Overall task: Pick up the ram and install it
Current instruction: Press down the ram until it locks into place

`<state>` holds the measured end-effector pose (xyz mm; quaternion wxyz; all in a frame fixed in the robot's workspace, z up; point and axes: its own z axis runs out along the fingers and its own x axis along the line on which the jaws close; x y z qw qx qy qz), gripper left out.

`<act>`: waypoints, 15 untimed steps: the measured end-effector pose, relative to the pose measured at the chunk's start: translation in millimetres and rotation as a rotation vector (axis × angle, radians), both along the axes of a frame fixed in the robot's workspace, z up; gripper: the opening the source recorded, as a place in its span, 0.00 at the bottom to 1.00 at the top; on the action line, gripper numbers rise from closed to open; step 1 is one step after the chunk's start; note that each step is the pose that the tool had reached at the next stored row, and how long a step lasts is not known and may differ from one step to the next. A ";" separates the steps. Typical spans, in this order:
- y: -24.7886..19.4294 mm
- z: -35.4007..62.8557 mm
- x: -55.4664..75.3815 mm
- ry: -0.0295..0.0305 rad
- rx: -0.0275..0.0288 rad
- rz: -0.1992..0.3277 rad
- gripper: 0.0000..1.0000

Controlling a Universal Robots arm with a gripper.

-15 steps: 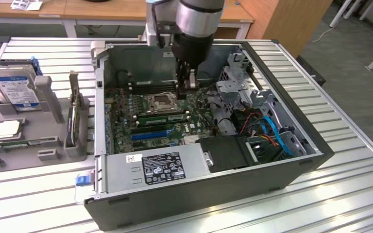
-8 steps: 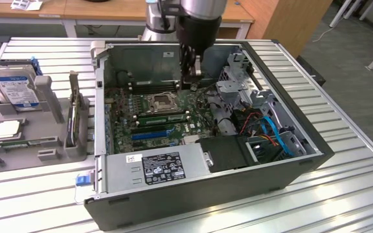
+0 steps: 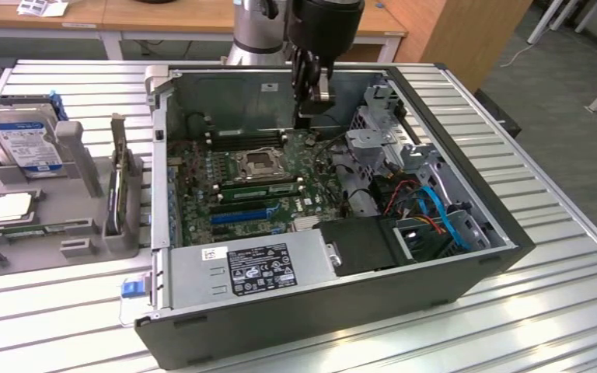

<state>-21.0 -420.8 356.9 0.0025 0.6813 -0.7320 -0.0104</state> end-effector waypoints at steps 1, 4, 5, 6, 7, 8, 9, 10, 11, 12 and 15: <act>0.0 0.1 0.0 0.0000 -0.0001 0.000 0.11; 0.0 0.1 0.1 0.0001 0.0001 0.000 0.11; 0.0 0.1 0.1 0.0001 0.0003 0.000 0.11; 0.0 0.1 0.1 0.0001 0.0003 0.000 0.11; 0.0 0.1 0.1 0.0001 0.0003 0.000 0.11; 0.0 0.1 0.1 0.0001 0.0005 0.000 0.11; 0.0 0.1 0.1 0.0001 0.0005 0.000 0.11; 0.0 0.1 0.1 0.0001 0.0006 0.000 0.11; 0.0 0.1 0.1 0.0001 0.0007 0.000 0.11; 0.0 0.1 0.1 0.0001 0.0007 0.000 0.11; 0.0 0.1 0.2 0.0001 0.0010 0.000 0.11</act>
